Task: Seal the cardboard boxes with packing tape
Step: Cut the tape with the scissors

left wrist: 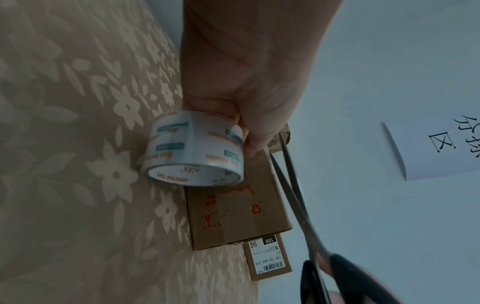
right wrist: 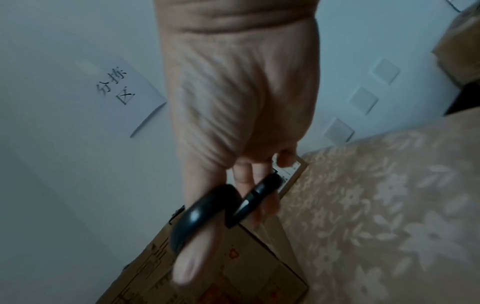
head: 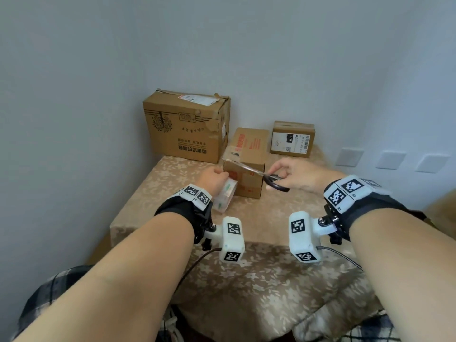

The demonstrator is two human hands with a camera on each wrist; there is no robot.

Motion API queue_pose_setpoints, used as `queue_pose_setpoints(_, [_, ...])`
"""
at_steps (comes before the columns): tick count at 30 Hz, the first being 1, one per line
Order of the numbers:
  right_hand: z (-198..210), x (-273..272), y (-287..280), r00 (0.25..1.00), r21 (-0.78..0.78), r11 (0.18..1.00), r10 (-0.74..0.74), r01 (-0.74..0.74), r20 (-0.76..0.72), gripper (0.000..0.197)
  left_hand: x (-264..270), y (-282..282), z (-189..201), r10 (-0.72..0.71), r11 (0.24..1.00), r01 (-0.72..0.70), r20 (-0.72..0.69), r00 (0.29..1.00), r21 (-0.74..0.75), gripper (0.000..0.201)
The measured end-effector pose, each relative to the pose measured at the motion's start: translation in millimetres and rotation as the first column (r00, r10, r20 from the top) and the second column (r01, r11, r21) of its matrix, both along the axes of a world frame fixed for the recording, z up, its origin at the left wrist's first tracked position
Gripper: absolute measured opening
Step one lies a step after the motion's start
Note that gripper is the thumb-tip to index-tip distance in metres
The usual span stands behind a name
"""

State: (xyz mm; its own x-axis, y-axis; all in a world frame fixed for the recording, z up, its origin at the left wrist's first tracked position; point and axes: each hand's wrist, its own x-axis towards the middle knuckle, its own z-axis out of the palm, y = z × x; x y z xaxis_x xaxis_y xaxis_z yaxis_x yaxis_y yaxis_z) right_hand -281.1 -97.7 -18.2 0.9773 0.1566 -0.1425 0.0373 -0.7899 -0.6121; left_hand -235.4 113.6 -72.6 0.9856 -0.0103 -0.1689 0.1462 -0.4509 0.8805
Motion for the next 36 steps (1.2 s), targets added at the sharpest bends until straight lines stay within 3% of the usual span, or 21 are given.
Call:
queue_pose_setpoints(3, [14.1, 0.2, 2.9, 0.979, -0.124, 0.989, 0.061, -0.087, -0.194, 0.063, -0.4, 4.2, 1.3, 0.002, 1.0, -0.002, 0.044, 0.999, 0.002, 0.017])
queue_pose_setpoints(5, [21.5, -0.4, 4.5, 0.955, -0.194, 0.975, 0.051, -0.111, -0.291, 0.062, -0.5, 5.2, 3.2, 0.003, 1.0, -0.003, 0.049, 0.999, 0.008, 0.015])
queue_pose_setpoints(8, [29.3, -0.1, 5.2, 0.935, -0.321, 0.936, 0.021, -0.143, -0.355, 0.071, 0.4, 5.3, 5.8, 0.032, 0.999, -0.032, 0.022, 0.999, -0.006, 0.024])
queue_pose_setpoints(11, [28.6, 5.2, 5.1, 0.929, -0.347, 0.924, 0.025, -0.163, -0.37, 0.076, 2.6, 6.0, 6.1, 0.043, 0.999, -0.043, 0.004, 0.999, -0.019, 0.032])
queue_pose_setpoints(15, [19.1, 12.3, 6.4, 0.919, -0.271, 0.949, 0.043, -0.16, -0.392, 0.097, 4.9, 9.2, -0.6, -0.008, 1.0, 0.008, 0.019, 1.0, -0.004, 0.019])
queue_pose_setpoints(19, [7.7, 17.8, 1.5, 0.882, -0.177, 0.977, 0.02, -0.117, -0.471, 0.078, 10.0, 8.3, -6.4, -0.008, 1.0, 0.008, 0.022, 1.0, 0.012, 0.018])
queue_pose_setpoints(23, [-4.8, 22.8, -2.0, 0.904, -0.108, 0.985, 0.074, -0.131, -0.422, 0.114, 12.6, 3.6, -9.5, 0.007, 0.999, -0.007, -0.003, 1.0, 0.032, 0.021])
queue_pose_setpoints(27, [-13.4, 24.5, 7.7, 0.9, 0.025, 0.996, 0.089, -0.087, -0.427, 0.092, 13.7, 6.9, -13.5, 0.008, 1.0, -0.009, -0.028, 1.0, -0.016, 0.018])
queue_pose_setpoints(34, [-25.7, 31.0, 14.4, 0.9, 0.064, 0.993, 0.117, -0.099, -0.421, 0.096, 12.7, 15.9, -17.7, -0.01, 0.997, 0.007, -0.045, 0.999, -0.071, 0.011])
queue_pose_setpoints(36, [-27.4, 32.3, 15.8, 0.901, 0.072, 0.993, 0.115, -0.094, -0.417, 0.087, 12.3, 16.6, -18.0, -0.013, 0.997, 0.009, -0.053, 0.999, -0.081, 0.01])
